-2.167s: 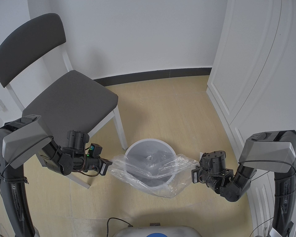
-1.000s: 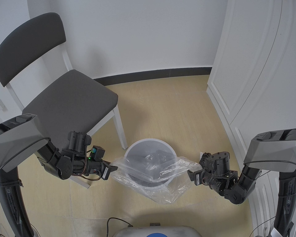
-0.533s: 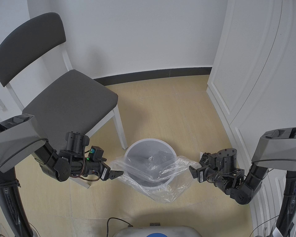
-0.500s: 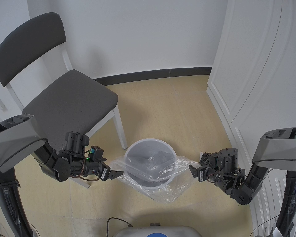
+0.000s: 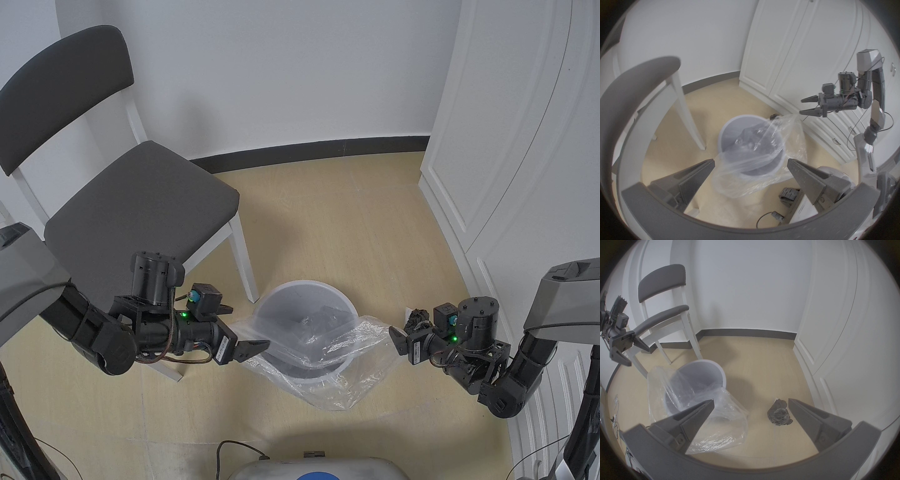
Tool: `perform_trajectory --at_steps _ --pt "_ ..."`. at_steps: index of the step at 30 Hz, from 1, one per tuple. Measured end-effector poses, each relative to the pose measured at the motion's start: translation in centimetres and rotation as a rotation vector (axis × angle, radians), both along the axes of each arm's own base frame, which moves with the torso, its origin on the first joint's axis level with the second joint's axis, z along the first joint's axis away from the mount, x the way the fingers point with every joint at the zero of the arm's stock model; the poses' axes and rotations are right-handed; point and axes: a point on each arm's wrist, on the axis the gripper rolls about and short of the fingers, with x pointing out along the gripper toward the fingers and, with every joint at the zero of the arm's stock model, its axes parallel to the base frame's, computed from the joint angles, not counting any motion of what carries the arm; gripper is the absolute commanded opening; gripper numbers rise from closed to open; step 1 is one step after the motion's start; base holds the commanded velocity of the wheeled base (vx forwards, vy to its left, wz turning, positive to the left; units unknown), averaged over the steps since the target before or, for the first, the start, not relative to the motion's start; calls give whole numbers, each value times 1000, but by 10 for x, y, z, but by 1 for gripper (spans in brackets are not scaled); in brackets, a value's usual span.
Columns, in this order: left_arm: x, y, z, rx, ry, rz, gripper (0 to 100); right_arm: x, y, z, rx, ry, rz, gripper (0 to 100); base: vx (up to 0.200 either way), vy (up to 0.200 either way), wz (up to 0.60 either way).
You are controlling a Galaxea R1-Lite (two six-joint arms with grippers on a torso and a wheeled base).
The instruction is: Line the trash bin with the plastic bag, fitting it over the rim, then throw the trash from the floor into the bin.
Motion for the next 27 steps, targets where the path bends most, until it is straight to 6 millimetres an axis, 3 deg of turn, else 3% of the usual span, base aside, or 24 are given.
perform_trajectory --at_steps 5,9,17,27 --pt "-8 -29 14 -6 -50 -70 100 -2 -7 11 14 -22 -15 100 0 0 0" --pt "-5 -51 13 55 -97 -15 100 -1 -14 19 18 -34 -36 100 0 0 0" --pt "7 -100 -22 241 -162 -12 100 0 -37 39 23 -23 -72 100 0 0 0" --pt "13 -132 -65 334 -149 -43 100 1 -69 73 71 -110 -119 100 0 0 0"
